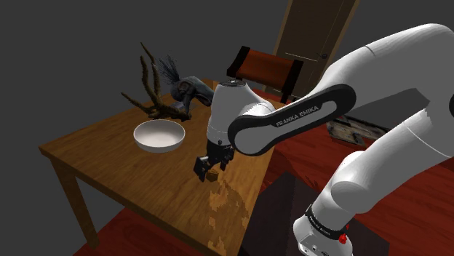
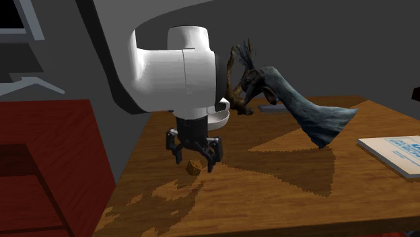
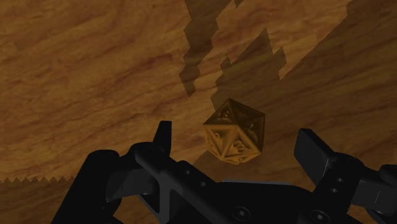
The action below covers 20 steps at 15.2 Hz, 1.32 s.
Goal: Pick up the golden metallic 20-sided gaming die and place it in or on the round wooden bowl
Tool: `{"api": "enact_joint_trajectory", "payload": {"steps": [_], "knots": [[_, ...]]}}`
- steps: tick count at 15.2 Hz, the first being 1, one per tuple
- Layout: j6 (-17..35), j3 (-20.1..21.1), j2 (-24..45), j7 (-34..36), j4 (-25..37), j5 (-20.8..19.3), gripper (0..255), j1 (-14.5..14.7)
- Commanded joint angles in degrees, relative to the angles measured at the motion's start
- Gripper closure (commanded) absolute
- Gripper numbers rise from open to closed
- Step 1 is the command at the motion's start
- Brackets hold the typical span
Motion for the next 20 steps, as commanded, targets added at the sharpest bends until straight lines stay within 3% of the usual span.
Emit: {"api": "enact_joint_trajectory", "payload": {"steps": [1,6,7,16,20], "knots": [[0.39,0.11,0.16,0.10,-0.21,-0.03,0,0.01],[0.38,0.11,0.16,0.10,-0.20,-0.03,0,0.01],[0.38,0.11,0.16,0.10,-0.20,-0.03,255,0.01],[0.39,0.11,0.16,0.10,-0.21,-0.03,255,0.01],[-3.31,-0.78,-2.23,-0.63,1.25,0.73,255,0.41]]}}
